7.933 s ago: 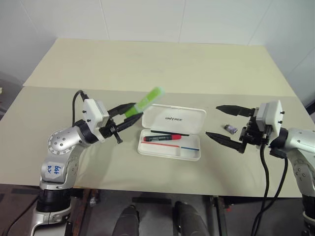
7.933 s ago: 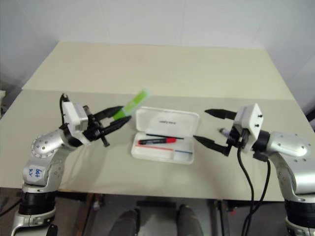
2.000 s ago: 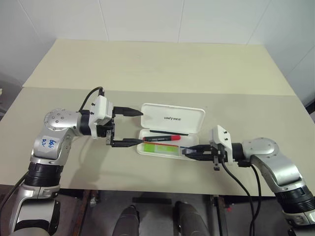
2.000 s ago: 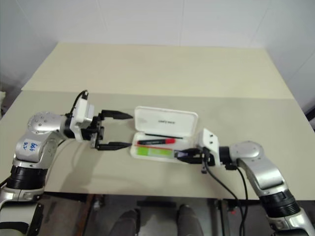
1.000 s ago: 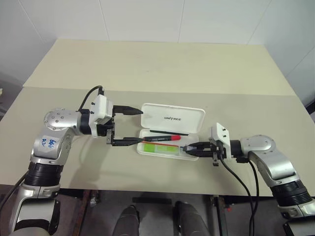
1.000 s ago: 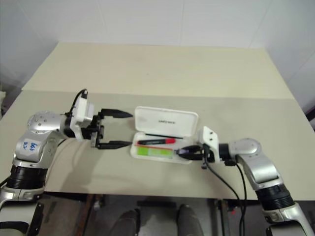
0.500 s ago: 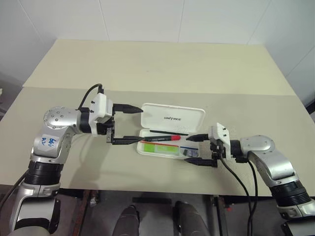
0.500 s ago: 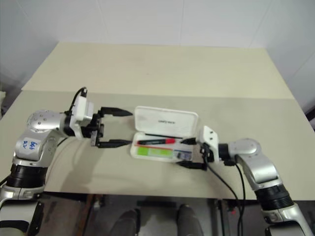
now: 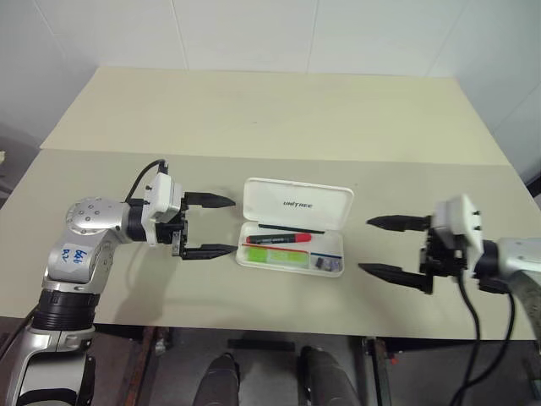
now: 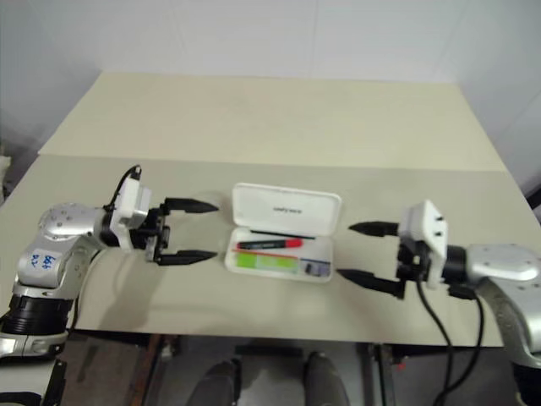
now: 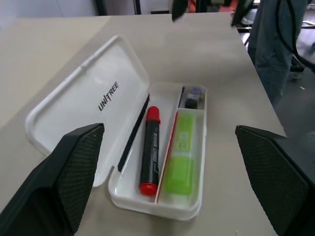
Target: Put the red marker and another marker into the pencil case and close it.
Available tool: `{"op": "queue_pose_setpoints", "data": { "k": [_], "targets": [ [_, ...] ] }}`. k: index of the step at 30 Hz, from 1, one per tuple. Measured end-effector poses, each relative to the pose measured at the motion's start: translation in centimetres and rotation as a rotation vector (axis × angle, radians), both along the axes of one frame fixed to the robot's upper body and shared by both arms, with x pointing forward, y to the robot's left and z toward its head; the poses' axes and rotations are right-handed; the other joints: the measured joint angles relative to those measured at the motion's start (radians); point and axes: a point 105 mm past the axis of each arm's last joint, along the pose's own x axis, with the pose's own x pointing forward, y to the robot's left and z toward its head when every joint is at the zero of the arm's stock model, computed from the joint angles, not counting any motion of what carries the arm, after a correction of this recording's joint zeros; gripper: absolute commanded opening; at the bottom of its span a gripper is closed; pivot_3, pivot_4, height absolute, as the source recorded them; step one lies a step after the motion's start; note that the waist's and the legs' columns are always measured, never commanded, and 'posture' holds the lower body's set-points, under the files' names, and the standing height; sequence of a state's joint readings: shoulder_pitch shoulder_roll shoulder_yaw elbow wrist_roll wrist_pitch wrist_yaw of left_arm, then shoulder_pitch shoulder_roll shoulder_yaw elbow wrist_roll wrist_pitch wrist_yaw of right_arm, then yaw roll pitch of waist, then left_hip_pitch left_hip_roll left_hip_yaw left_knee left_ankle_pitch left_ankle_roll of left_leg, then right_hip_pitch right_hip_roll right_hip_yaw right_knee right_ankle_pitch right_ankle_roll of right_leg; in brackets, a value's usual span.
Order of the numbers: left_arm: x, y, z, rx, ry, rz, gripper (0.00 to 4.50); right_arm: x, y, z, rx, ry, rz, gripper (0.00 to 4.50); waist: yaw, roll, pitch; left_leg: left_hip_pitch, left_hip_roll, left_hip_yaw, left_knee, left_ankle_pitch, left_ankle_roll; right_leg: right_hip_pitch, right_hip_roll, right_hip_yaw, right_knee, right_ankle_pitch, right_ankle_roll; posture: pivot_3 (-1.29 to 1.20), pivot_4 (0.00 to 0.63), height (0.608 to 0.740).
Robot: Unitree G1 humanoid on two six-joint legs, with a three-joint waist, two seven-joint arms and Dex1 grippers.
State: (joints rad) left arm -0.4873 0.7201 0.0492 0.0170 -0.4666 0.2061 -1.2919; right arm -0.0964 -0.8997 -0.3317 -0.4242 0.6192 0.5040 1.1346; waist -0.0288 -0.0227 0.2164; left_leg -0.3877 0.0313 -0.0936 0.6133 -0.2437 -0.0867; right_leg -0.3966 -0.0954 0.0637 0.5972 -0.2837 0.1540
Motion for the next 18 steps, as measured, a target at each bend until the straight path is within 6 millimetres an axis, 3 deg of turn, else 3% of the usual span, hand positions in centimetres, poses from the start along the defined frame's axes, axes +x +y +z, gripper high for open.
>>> {"op": "queue_pose_setpoints", "data": {
  "k": [3,10,15,18],
  "targets": [
    [0.2,0.6,-0.6,0.000,0.019,0.011,2.56,0.1,-0.8,0.4,-0.006,-0.018,-0.028,4.50,-0.002,0.000,0.000,0.000,0.000,0.001,0.000,0.000,0.000,0.000,0.000,0.000,0.000,-0.004,-0.007,0.00,0.150,0.740],
    [0.9,1.2,-0.8,0.007,0.011,0.020,0.09,0.5,-1.4,0.4,-0.005,-0.037,-0.050,4.50,0.002,0.000,0.000,0.000,0.000,0.000,0.001,0.001,0.000,0.000,0.000,0.000,0.000,-0.002,-0.006,0.00,0.150,0.740],
    [1.4,1.1,-0.8,0.002,-0.001,0.027,0.02,0.6,-1.4,0.4,-0.009,-0.046,-0.061,4.50,0.002,0.000,0.000,0.000,0.000,0.000,0.000,0.001,0.000,0.000,0.000,0.000,0.000,-0.001,-0.003,0.00,0.150,0.740],
    [2.5,0.3,0.2,-0.095,-0.023,0.076,0.02,0.6,-1.4,0.3,-0.012,-0.051,-0.066,4.50,0.004,0.000,0.000,-0.001,0.000,0.000,0.000,0.001,0.000,0.000,0.000,0.000,0.000,0.001,0.001,0.00,0.150,0.740]
  ]
}}
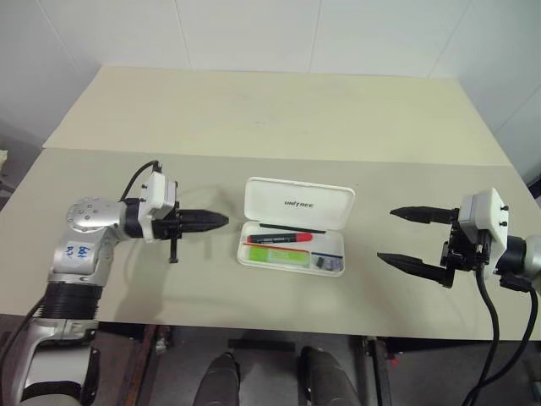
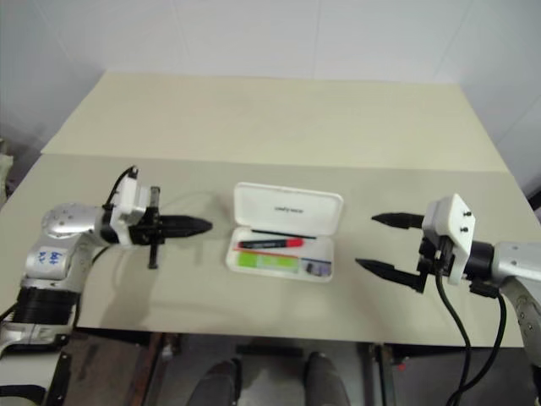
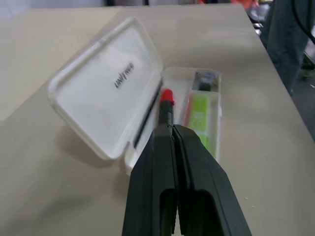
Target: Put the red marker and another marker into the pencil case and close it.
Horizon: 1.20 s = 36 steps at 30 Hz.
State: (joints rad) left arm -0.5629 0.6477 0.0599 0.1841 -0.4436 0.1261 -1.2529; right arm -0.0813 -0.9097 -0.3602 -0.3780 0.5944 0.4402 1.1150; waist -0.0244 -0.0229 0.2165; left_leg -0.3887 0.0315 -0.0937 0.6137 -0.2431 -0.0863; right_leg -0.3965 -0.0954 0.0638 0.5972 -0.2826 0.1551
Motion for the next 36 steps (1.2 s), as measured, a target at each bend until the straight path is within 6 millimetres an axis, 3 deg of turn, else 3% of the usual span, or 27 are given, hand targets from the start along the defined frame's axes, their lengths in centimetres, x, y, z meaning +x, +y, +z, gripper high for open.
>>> {"op": "queue_pose_setpoints", "data": {
  "k": [7,13,17,22,28,36],
  "targets": [
    [3.1,0.5,1.0,-0.130,0.018,0.180,0.02,0.1,0.0,0.1,-0.001,-0.012,-0.015,4.50,-0.002,0.000,0.000,0.001,0.000,0.000,0.000,0.000,0.000,0.000,0.000,0.000,0.000,0.001,0.002,0.00,0.150,0.740],
    [5.8,0.9,0.1,-0.132,0.048,0.328,0.02,0.0,0.0,-0.3,0.000,-0.006,-0.030,4.50,0.000,0.000,0.000,0.000,0.000,0.000,0.000,0.000,0.000,0.000,0.000,0.000,0.000,0.001,0.003,0.00,0.150,0.740],
    [7.0,-0.2,-1.3,-0.082,0.083,0.348,0.02,0.0,0.2,-0.2,-0.002,-0.017,-0.035,4.50,0.000,0.000,0.000,0.000,0.000,0.000,0.000,0.000,0.000,0.000,0.000,0.000,0.000,0.002,0.003,0.00,0.150,0.740],
    [7.2,-1.3,-2.2,-0.072,0.118,0.325,0.02,-0.1,0.4,0.0,-0.005,-0.029,-0.035,4.50,-0.003,0.000,0.000,0.000,0.000,0.000,0.000,0.000,0.000,0.000,0.000,0.000,0.000,0.002,0.003,0.00,0.150,0.740],
    [7.2,-3.4,-1.8,-0.053,0.087,0.249,0.02,-0.3,0.6,-0.4,0.008,-0.026,-0.046,4.50,0.002,0.000,0.000,0.000,-0.001,0.000,0.000,0.000,0.000,0.000,0.000,0.000,0.000,0.002,0.003,0.00,0.150,0.740],
    [6.6,-3.7,-0.8,-0.047,0.077,0.164,0.02,-0.3,0.8,-0.5,0.035,-0.039,-0.067,4.50,0.001,0.000,0.000,0.000,-0.001,0.000,0.000,0.000,0.000,0.000,0.000,0.000,0.000,0.002,0.003,0.00,0.150,0.740]
  ]
}}
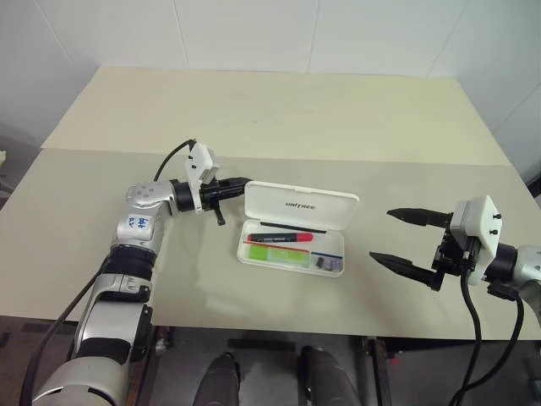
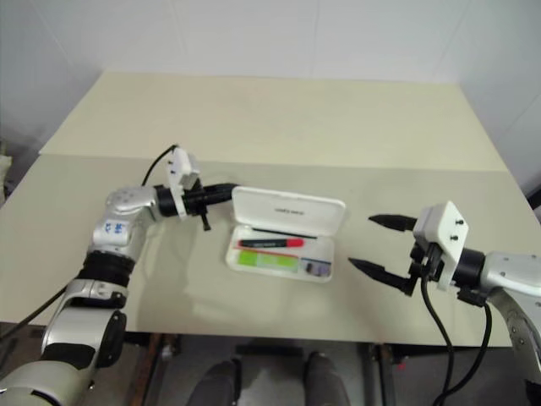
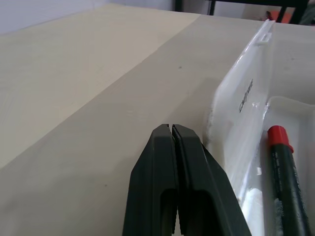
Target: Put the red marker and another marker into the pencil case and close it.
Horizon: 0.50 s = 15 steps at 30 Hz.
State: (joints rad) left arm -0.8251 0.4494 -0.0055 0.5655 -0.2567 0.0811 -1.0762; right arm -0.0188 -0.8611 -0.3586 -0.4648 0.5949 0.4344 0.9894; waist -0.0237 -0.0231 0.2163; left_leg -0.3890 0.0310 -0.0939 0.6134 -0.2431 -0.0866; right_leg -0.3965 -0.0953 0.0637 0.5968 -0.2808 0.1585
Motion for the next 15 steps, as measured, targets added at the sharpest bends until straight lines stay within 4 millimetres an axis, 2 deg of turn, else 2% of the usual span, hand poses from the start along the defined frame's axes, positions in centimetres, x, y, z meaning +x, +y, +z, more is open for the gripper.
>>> {"op": "queue_pose_setpoints", "data": {
  "k": [6,15],
  "targets": [
    [-1.9,0.2,1.2,0.098,-0.054,-0.145,0.02,-0.1,0.0,-0.4,0.010,0.010,-0.011,4.50,-0.001,0.000,0.000,0.000,0.000,0.000,0.000,0.000,0.000,0.000,0.000,0.000,0.000,0.000,0.000,0.00,0.150,0.740],
    [-3.2,-0.7,-0.3,0.214,-0.024,-0.261,0.02,0.0,0.0,-0.4,0.017,0.004,-0.021,4.50,-0.001,0.000,0.000,0.000,0.000,0.000,0.000,0.000,0.000,0.000,0.000,0.000,0.000,0.000,0.000,0.00,0.150,0.740]
  ]
}}
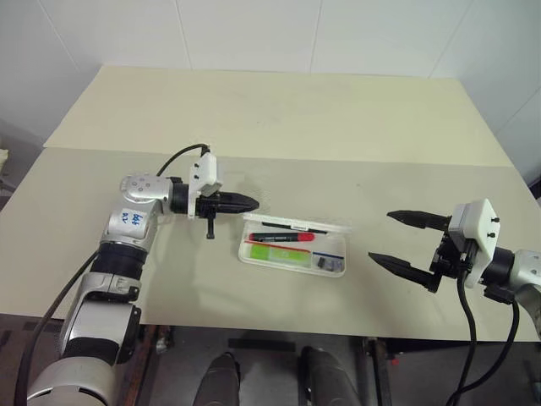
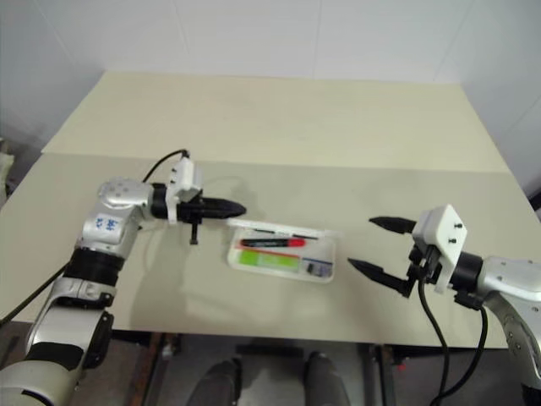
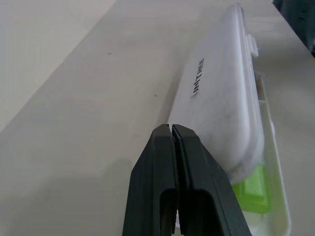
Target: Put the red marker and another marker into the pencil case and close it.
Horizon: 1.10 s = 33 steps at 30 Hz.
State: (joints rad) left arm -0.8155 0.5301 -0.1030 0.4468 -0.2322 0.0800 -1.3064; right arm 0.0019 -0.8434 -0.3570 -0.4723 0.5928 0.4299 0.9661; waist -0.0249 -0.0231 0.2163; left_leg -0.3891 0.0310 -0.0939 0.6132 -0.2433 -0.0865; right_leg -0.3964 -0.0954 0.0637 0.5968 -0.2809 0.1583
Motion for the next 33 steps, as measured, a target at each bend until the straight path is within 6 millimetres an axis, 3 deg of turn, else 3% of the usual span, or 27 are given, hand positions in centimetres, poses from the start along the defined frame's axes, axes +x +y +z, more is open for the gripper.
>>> {"op": "queue_pose_setpoints", "data": {
  "k": [9,15,33],
  "targets": [
    [-2.4,-1.8,-2.7,0.090,0.122,-0.135,0.02,0.1,0.0,0.0,0.009,-0.006,-0.016,4.50,-0.001,0.000,0.000,0.000,0.000,0.000,0.000,0.000,0.000,0.000,0.000,0.000,0.001,0.000,0.000,0.00,0.150,0.740],
    [-2.6,-2.3,-4.5,0.176,0.147,-0.094,0.02,0.2,0.3,-0.1,0.021,-0.014,-0.019,4.50,-0.001,0.000,0.000,0.001,0.000,0.000,0.000,0.000,0.000,0.000,0.000,0.000,0.001,0.000,0.000,0.00,0.150,0.740],
    [-2.9,-3.4,-4.6,0.226,0.160,-0.082,0.02,0.1,1.2,-0.5,0.039,-0.020,-0.017,4.50,0.000,-0.001,-0.001,0.002,0.000,0.000,0.001,0.000,0.000,0.002,0.000,0.000,0.000,-0.002,-0.004,0.00,0.150,0.740]
  ]
}}
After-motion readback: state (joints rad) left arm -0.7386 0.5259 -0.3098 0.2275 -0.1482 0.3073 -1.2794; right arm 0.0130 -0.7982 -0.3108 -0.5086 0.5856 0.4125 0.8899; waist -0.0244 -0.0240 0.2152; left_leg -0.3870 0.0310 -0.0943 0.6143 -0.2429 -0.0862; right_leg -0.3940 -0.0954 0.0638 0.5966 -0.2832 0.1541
